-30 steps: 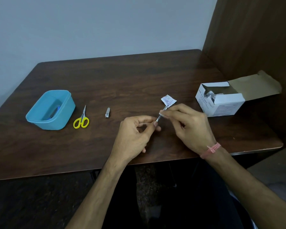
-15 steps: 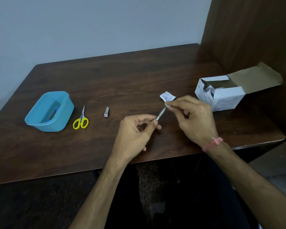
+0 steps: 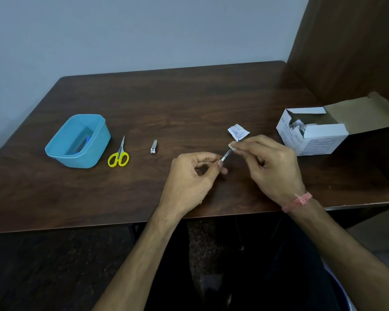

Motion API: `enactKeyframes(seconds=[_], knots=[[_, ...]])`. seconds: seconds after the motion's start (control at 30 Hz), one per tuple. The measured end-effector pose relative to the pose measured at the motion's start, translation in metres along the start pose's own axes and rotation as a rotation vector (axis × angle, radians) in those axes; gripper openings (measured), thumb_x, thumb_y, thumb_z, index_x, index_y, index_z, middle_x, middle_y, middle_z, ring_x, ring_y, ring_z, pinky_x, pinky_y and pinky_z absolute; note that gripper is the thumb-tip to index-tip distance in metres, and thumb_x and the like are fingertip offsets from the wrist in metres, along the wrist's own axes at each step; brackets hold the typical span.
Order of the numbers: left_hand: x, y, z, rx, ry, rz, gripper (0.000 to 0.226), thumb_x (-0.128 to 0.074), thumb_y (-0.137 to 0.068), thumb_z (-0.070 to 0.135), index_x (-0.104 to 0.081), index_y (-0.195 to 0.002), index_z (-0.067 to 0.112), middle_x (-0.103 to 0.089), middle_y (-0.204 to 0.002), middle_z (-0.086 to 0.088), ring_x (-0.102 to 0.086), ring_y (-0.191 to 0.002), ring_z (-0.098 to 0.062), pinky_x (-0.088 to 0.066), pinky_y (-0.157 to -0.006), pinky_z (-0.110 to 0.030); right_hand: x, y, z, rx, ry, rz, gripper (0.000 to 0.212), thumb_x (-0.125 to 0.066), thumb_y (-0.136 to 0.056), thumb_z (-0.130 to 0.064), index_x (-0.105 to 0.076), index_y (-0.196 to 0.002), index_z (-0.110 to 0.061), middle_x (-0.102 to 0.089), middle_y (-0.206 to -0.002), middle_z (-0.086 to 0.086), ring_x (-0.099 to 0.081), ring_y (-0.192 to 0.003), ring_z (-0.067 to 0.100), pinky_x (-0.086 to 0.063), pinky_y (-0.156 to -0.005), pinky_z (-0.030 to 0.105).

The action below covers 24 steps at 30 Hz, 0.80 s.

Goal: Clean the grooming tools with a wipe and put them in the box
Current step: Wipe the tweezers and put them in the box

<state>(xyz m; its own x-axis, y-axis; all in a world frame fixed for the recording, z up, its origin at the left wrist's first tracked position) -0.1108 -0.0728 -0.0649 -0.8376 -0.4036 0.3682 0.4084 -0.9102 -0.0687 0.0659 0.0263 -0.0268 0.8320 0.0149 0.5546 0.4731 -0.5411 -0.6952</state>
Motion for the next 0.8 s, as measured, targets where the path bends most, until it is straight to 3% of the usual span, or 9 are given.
enactKeyframes(seconds=[0.17, 0.27, 0.4, 0.63, 0.8], knots=[[0.0, 0.0, 0.0, -0.002, 0.007, -0.006, 0.015, -0.07, -0.11, 0.025, -0.085, -0.108, 0.027, -0.085, -0.092, 0.013, -0.048, -0.041, -0.019, -0.042, -0.039, -0.029, -0.002, 0.0, -0.005, 0.023, 0.013, -0.035, 0.023, -0.078, -0.104, -0.009, -0.085, -0.124, -0.019, -0.079, -0.116, -0.008, -0.07, -0.09, -0.002, -0.06, -0.076, 0.028], [0.001, -0.001, 0.0, -0.003, 0.007, -0.006, 0.014, -0.07, -0.11, 0.026, -0.084, -0.107, 0.028, -0.085, -0.094, 0.014, -0.048, -0.041, -0.018, -0.044, -0.038, -0.03, 0.003, -0.002, 0.003, -0.028, 0.011, 0.02, 0.019, -0.079, -0.104, -0.009, -0.086, -0.119, -0.017, -0.079, -0.111, -0.004, -0.058, -0.076, -0.011, -0.049, -0.07, 0.017], [0.001, 0.0, 0.0, 0.001, 0.006, -0.01, 0.014, -0.07, -0.11, 0.027, -0.084, -0.109, 0.029, -0.085, -0.095, 0.015, -0.048, -0.041, -0.019, -0.046, -0.038, -0.036, -0.001, -0.001, -0.002, -0.003, -0.006, -0.008, 0.018, -0.081, -0.102, -0.007, -0.087, -0.116, -0.015, -0.081, -0.111, -0.004, -0.054, -0.074, -0.019, -0.044, -0.074, 0.009], [0.001, 0.001, -0.001, 0.004, 0.004, -0.004, 0.014, -0.071, -0.11, 0.027, -0.084, -0.108, 0.031, -0.085, -0.093, 0.015, -0.049, -0.043, -0.02, -0.046, -0.04, -0.036, 0.003, 0.0, 0.007, -0.031, 0.012, 0.039, 0.015, -0.081, -0.102, -0.01, -0.087, -0.115, -0.016, -0.08, -0.109, -0.005, -0.054, -0.068, -0.011, -0.046, -0.068, 0.016], [0.001, 0.0, 0.0, -0.003, 0.011, 0.0, 0.013, -0.071, -0.11, 0.028, -0.083, -0.108, 0.032, -0.085, -0.094, 0.015, -0.049, -0.043, -0.021, -0.046, -0.041, -0.034, -0.001, -0.001, 0.006, -0.004, 0.005, 0.012, 0.016, -0.081, -0.102, -0.008, -0.088, -0.114, -0.016, -0.081, -0.109, -0.006, -0.057, -0.078, -0.017, -0.051, -0.073, 0.017]])
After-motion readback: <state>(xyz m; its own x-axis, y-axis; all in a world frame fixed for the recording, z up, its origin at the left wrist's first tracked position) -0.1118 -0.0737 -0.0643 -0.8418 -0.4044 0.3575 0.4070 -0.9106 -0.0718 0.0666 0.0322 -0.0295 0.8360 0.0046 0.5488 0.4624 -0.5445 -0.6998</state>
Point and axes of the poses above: each hand's wrist, its own y-axis away from the middle knuckle, its own x-axis out of the back of the hand, z = x × y, the point moved 9 cm from there along -y, towards the middle knuckle
